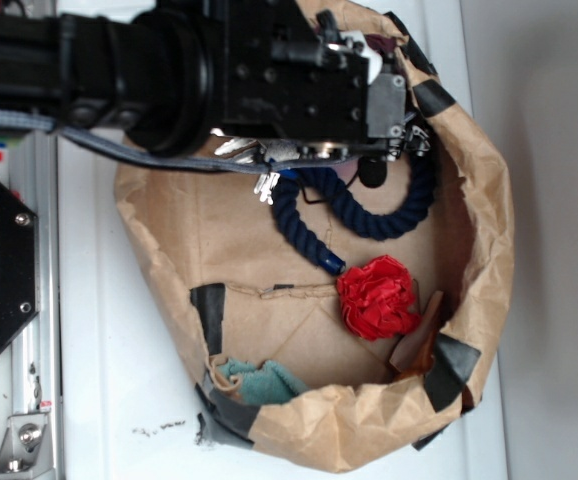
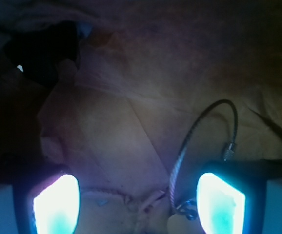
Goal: Grab the silver keys.
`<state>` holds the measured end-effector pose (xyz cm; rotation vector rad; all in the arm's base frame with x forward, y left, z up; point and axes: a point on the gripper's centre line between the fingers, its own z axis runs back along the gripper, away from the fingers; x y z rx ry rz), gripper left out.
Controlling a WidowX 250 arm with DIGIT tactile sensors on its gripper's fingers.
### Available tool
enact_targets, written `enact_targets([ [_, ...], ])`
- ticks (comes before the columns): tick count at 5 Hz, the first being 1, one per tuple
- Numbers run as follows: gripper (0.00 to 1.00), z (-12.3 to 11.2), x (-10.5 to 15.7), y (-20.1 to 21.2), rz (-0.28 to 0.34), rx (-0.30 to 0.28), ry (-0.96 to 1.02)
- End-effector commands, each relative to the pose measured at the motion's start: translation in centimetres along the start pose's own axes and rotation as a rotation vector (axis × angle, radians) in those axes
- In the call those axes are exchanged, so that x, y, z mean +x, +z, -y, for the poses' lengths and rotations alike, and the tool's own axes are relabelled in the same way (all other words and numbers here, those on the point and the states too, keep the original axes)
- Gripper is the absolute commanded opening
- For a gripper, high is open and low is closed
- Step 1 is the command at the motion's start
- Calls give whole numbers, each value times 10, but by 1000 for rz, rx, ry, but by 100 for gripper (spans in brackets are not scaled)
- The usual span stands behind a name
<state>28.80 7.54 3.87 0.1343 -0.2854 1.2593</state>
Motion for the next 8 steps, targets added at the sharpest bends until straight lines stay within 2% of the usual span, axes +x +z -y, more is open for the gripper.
enact_targets([
  [1, 100, -1, 17, 12, 34, -34, 49],
  [3, 100, -9, 17, -6, 27, -5, 37],
  [4, 0, -14, 14, -8, 32, -15, 40],
  [6, 0, -16, 13, 0, 41, -63, 39],
  [8, 0, -16, 12, 1, 44, -68, 29],
])
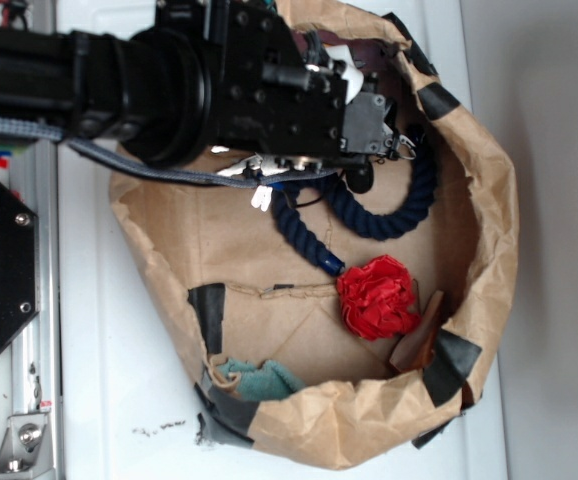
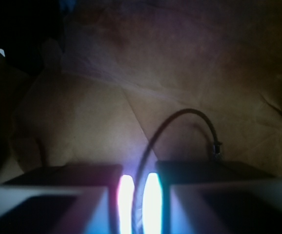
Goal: Grab the silver keys.
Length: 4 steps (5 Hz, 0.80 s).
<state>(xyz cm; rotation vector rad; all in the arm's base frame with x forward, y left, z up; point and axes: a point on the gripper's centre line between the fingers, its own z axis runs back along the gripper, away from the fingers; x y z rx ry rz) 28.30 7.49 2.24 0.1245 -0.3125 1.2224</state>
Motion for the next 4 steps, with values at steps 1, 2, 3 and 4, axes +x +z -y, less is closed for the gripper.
enact_targets([
  [1, 0, -10, 18, 15, 27, -33, 57],
  [2, 0, -10, 18, 15, 28, -31, 55],
  [3, 0, -10, 19, 16, 23, -28, 50],
  [4, 0, -13, 21, 53, -80, -62, 3],
])
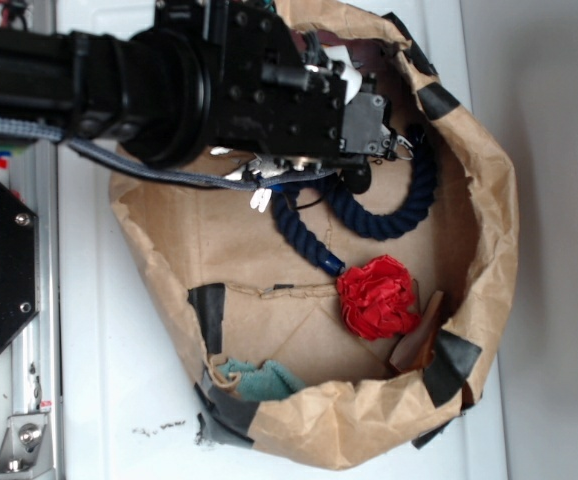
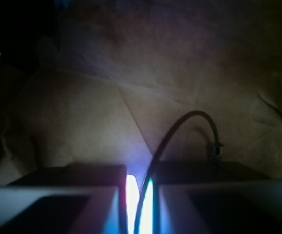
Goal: Grab the silver keys.
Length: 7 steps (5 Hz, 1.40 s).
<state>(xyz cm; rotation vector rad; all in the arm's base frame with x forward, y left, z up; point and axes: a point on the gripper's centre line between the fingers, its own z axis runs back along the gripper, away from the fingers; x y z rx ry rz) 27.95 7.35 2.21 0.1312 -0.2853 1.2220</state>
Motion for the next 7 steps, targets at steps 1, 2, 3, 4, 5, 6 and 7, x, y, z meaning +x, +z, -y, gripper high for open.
enact_targets([
  [1, 0, -23, 28, 101, -158, -169, -58],
  [2, 0, -16, 50, 145, -198, -228, -72],
  [3, 0, -16, 53, 149, -197, -232, -75],
  [4, 0, -13, 45, 146, -174, -212, -102],
  [5, 0, -9, 34, 128, -130, -146, -127],
  [6, 0, -7, 25, 118, -90, -144, -140],
  [7, 0, -8, 22, 115, -50, -171, -166],
])
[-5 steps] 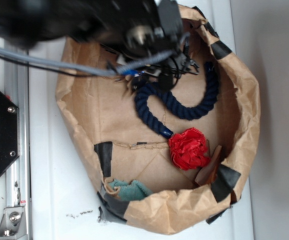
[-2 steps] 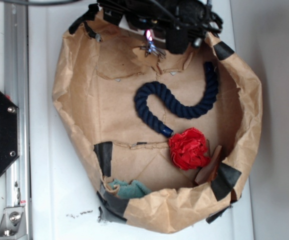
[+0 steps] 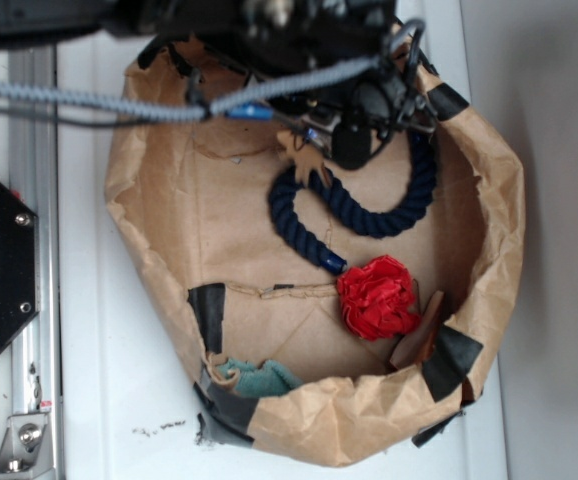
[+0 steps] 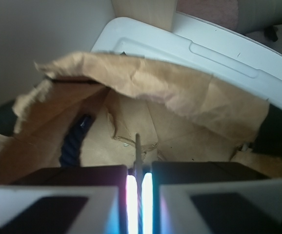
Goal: Grab the silver keys.
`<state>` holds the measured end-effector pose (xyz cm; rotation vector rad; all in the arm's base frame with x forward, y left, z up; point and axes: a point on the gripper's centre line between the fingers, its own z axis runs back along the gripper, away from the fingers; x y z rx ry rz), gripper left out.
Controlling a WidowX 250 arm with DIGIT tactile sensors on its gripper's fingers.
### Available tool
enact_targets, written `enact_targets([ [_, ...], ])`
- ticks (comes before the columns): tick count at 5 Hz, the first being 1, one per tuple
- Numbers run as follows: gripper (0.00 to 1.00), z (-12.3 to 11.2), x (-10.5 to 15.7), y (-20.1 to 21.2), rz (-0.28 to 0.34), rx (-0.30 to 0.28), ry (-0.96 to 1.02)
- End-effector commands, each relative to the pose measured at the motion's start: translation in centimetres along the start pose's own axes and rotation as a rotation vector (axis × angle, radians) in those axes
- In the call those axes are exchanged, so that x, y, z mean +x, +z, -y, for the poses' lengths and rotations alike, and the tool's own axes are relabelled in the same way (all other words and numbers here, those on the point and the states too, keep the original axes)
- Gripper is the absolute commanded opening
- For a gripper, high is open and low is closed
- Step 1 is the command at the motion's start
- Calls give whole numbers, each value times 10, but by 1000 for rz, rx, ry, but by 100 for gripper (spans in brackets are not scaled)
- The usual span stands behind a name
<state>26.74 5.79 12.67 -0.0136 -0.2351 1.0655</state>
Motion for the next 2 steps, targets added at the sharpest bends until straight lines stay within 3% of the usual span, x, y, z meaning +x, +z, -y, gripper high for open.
enact_targets([
  [1, 0, -9, 5, 11, 56, -72, -62],
  [2, 0, -11, 3, 11, 75, -69, -59],
])
